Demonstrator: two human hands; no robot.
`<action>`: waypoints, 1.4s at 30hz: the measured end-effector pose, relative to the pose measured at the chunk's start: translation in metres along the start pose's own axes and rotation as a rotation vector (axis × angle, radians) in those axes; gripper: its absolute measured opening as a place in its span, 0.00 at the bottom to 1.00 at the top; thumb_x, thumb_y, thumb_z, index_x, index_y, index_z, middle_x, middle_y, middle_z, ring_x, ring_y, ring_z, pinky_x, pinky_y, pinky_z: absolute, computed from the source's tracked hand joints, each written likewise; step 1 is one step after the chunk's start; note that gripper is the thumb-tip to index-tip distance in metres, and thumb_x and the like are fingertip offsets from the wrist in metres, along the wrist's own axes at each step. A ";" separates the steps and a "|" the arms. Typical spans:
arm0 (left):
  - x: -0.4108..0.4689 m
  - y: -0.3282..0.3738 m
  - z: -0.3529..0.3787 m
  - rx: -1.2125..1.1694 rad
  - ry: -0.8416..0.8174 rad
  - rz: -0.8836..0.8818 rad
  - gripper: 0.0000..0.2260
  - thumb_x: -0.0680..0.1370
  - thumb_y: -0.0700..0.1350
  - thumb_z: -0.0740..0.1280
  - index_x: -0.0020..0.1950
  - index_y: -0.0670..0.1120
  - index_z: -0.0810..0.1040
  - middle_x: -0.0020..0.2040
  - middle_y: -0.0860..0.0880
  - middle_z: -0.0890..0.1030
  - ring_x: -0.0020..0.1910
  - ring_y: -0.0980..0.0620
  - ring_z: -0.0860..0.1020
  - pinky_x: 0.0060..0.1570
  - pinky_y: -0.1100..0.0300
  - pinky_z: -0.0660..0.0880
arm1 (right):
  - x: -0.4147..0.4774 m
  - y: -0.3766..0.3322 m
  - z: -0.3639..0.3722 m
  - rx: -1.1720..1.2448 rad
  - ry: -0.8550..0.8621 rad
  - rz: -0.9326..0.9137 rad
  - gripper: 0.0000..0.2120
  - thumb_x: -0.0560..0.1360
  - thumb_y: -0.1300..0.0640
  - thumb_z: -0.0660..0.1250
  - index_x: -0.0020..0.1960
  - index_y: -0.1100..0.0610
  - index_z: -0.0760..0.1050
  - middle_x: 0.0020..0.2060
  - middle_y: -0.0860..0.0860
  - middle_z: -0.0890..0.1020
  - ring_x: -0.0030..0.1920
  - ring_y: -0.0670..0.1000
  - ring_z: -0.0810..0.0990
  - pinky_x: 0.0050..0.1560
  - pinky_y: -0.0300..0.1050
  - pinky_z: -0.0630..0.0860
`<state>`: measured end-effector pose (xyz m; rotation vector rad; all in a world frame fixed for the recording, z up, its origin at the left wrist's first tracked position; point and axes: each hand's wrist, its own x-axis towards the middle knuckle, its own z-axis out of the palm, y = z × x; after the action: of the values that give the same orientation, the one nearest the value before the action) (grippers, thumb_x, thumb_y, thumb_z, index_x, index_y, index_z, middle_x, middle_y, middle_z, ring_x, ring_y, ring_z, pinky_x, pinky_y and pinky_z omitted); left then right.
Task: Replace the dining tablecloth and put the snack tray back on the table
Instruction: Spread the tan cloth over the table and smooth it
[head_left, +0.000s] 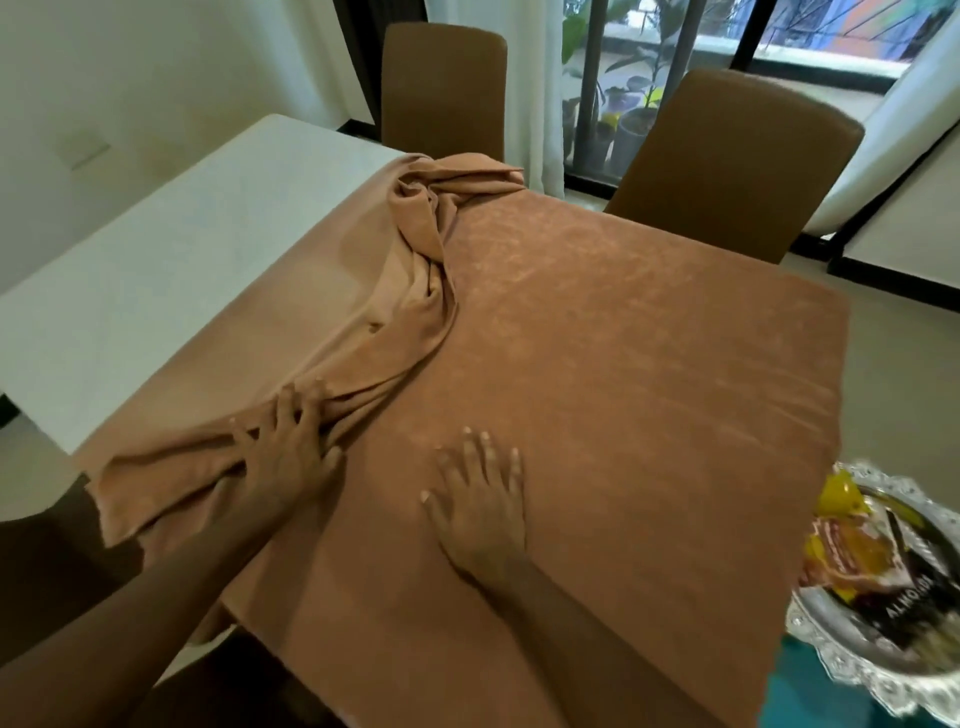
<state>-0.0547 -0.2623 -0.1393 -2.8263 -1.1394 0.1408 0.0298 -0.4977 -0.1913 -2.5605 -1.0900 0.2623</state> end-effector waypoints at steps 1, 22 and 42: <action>-0.005 -0.007 0.000 0.000 -0.013 -0.032 0.38 0.70 0.56 0.70 0.77 0.50 0.60 0.73 0.39 0.65 0.69 0.34 0.66 0.64 0.25 0.57 | -0.006 0.001 0.001 -0.005 0.002 0.017 0.27 0.80 0.36 0.53 0.77 0.42 0.62 0.80 0.52 0.60 0.81 0.56 0.53 0.78 0.62 0.40; 0.009 -0.082 0.014 -0.279 -0.212 -0.146 0.32 0.64 0.46 0.75 0.65 0.46 0.66 0.63 0.43 0.64 0.61 0.36 0.68 0.55 0.46 0.73 | -0.011 -0.019 0.007 -0.186 0.034 0.128 0.28 0.79 0.37 0.51 0.77 0.44 0.62 0.80 0.51 0.59 0.80 0.56 0.54 0.78 0.66 0.46; 0.108 -0.307 -0.021 -0.528 -0.286 -0.064 0.18 0.70 0.53 0.65 0.58 0.49 0.73 0.54 0.45 0.76 0.60 0.39 0.72 0.59 0.42 0.64 | 0.050 -0.287 0.109 -0.004 -0.151 0.441 0.30 0.81 0.32 0.42 0.80 0.37 0.41 0.82 0.50 0.40 0.81 0.55 0.38 0.76 0.63 0.34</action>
<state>-0.1856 0.0318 -0.0880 -3.2995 -1.5183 0.2860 -0.1587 -0.2499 -0.1839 -2.7963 -0.5559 0.5691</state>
